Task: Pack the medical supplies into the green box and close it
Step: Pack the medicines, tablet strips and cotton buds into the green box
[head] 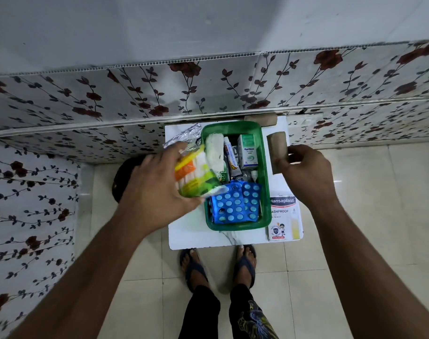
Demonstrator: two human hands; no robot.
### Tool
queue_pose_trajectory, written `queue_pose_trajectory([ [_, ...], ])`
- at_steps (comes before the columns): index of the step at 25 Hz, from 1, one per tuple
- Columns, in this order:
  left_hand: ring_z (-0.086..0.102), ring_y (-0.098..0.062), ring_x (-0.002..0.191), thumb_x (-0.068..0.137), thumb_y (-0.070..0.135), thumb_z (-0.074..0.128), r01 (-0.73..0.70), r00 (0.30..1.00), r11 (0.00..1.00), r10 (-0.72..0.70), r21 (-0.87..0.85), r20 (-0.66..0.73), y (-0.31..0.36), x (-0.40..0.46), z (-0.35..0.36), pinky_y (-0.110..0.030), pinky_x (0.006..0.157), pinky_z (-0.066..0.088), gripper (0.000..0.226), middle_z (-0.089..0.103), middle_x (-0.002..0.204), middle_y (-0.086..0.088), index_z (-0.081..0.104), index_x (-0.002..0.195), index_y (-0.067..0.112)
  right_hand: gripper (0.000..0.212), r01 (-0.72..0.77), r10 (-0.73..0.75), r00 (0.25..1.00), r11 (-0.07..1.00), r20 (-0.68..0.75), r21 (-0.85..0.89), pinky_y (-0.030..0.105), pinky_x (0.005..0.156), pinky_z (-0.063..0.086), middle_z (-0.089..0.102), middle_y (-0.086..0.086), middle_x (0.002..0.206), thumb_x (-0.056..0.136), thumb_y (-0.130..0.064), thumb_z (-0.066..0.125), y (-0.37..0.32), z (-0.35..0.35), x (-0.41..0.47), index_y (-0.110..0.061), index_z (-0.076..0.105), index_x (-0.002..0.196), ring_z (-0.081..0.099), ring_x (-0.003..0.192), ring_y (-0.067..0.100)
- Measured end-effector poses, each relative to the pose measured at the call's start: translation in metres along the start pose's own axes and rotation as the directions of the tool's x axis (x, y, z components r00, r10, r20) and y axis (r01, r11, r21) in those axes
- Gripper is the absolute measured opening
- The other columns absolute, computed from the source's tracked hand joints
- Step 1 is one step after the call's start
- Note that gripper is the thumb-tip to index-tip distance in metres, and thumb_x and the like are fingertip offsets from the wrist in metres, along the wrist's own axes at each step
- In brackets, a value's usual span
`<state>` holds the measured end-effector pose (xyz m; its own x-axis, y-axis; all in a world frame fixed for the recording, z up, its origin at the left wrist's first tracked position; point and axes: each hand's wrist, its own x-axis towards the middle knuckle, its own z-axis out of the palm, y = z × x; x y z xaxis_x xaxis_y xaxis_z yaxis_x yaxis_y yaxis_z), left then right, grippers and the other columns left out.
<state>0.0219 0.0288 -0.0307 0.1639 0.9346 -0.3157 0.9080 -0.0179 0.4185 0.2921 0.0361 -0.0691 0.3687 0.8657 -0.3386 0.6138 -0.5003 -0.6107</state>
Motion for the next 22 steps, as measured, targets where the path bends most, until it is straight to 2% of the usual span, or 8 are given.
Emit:
queue_pose_trajectory([
  [4,0.049,-0.024,0.114,0.064,0.052,0.079,-0.272,0.956,0.950,0.249,0.153,0.154,0.054,0.011,0.043,-0.038,0.093,0.043,0.097,0.049,0.132,0.001,0.030,0.144,0.026,0.029,-0.023,0.022,1.000,0.996,0.011,0.085,0.018,0.064,0.042,0.066,-0.012,0.088,0.085,-0.032,0.066,0.004,-0.007,-0.019,-0.020,0.069,0.110,0.060,0.075,0.005],
  [6,0.048,-0.026,0.117,0.063,0.049,0.078,-0.310,0.938,0.931,0.267,0.194,0.219,0.059,0.018,0.070,-0.040,0.095,0.043,0.098,0.048,0.133,0.000,0.030,0.145,0.025,0.027,-0.030,0.028,0.999,0.994,0.017,0.104,0.016,0.064,0.042,0.066,-0.013,0.087,0.085,-0.032,0.066,0.006,-0.009,-0.022,-0.021,0.069,0.109,0.060,0.076,0.002],
  [9,0.043,-0.027,0.123,0.068,0.052,0.074,-0.321,0.917,0.935,0.268,0.148,0.296,0.052,0.020,0.090,-0.042,0.100,0.042,0.093,0.045,0.138,-0.003,0.031,0.146,0.024,0.029,-0.032,0.028,0.999,0.995,0.039,0.097,0.013,0.064,0.041,0.067,-0.012,0.090,0.084,-0.031,0.066,0.008,-0.012,-0.023,-0.020,0.070,0.110,0.061,0.079,0.006],
  [13,0.050,-0.030,0.111,0.076,0.042,0.073,-0.328,0.928,0.929,0.285,0.168,0.239,0.047,0.019,0.095,-0.039,0.093,0.045,0.075,0.049,0.126,-0.006,0.038,0.142,0.031,0.029,0.003,-0.010,0.995,0.998,0.104,0.071,0.014,0.060,0.040,0.065,-0.008,0.089,0.085,-0.032,0.067,-0.005,-0.004,-0.020,-0.018,0.071,0.110,0.059,0.076,0.008],
  [16,0.052,-0.034,0.113,0.073,0.039,0.075,-0.379,0.913,0.901,0.328,0.210,0.241,0.055,0.020,0.096,-0.042,0.093,0.045,0.073,0.054,0.127,-0.010,0.044,0.138,0.026,0.027,0.032,-0.033,0.991,0.999,0.126,0.010,0.028,0.065,0.048,0.071,0.001,0.081,0.083,-0.039,0.064,-0.027,0.018,-0.011,-0.014,0.072,0.088,0.064,0.078,0.022],
  [19,0.051,-0.028,0.113,0.080,0.040,0.069,-0.351,0.931,0.929,0.333,0.119,0.150,0.047,0.020,0.078,-0.039,0.095,0.045,0.053,0.058,0.123,-0.004,0.055,0.127,0.021,0.048,0.080,-0.064,0.988,0.991,0.141,-0.110,0.032,0.057,0.042,0.059,0.011,0.061,0.091,-0.045,0.047,-0.052,0.037,-0.002,-0.010,0.052,0.059,0.059,0.068,0.036],
  [21,0.053,-0.023,0.110,0.086,0.033,0.063,-0.288,0.958,0.957,0.287,0.024,0.028,0.030,0.018,0.060,-0.035,0.092,0.046,0.039,0.060,0.118,-0.002,0.062,0.122,0.019,0.045,0.177,-0.147,0.974,0.968,0.173,-0.178,0.035,0.059,0.046,0.054,0.014,0.062,0.098,-0.036,0.041,-0.064,0.044,0.003,-0.010,0.039,0.060,0.057,0.069,0.040],
  [22,0.054,-0.023,0.109,0.087,0.029,0.062,-0.251,0.967,0.968,0.251,-0.017,-0.035,0.023,0.016,0.053,-0.035,0.090,0.048,0.034,0.061,0.116,-0.002,0.064,0.120,0.017,0.040,0.217,-0.177,0.967,0.951,0.185,-0.220,0.036,0.061,0.047,0.054,0.015,0.065,0.099,-0.030,0.041,-0.066,0.045,0.005,-0.011,0.039,0.064,0.059,0.072,0.040],
])
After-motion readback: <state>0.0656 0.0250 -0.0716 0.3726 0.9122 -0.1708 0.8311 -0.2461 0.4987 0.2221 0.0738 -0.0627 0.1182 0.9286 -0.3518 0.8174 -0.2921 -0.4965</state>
